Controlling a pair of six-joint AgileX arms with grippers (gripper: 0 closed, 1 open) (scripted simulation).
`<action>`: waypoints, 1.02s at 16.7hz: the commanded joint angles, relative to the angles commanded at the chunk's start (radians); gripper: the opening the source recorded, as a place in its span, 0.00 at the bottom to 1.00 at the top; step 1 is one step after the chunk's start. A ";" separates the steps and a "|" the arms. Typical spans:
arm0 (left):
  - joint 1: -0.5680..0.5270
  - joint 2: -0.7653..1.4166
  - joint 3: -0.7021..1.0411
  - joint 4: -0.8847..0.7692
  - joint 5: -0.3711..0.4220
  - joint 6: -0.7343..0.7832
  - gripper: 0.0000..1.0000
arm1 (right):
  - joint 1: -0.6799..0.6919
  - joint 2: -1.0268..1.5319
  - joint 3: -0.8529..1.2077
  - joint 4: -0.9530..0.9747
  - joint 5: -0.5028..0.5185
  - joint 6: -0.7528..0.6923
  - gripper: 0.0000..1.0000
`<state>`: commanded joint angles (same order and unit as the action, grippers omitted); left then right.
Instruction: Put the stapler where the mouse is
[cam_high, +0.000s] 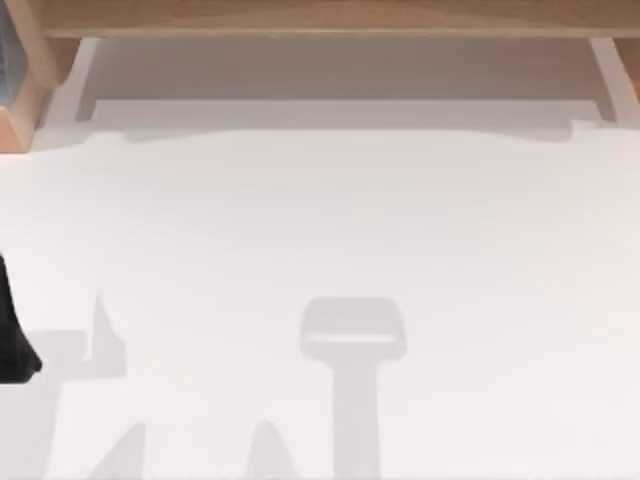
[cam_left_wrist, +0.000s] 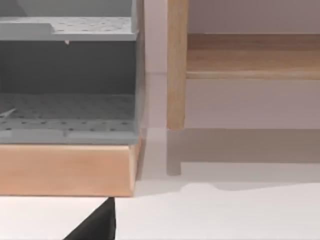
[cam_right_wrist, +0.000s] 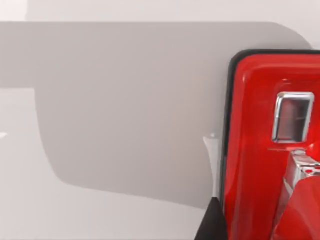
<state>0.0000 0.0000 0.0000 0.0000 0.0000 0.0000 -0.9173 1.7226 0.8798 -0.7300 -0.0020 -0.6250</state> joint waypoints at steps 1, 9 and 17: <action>0.000 0.000 0.000 0.000 0.000 0.000 1.00 | 0.000 0.000 0.000 0.000 0.000 0.000 0.00; 0.000 0.000 0.000 0.000 0.000 0.000 1.00 | -0.001 -0.044 0.046 -0.102 0.000 -0.001 0.00; 0.000 0.000 0.000 0.000 0.000 0.000 1.00 | 0.020 -0.080 0.089 -0.134 -0.003 0.024 0.00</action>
<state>0.0000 0.0000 0.0000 0.0000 0.0000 0.0000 -0.8969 1.6424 0.9688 -0.8643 -0.0052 -0.6006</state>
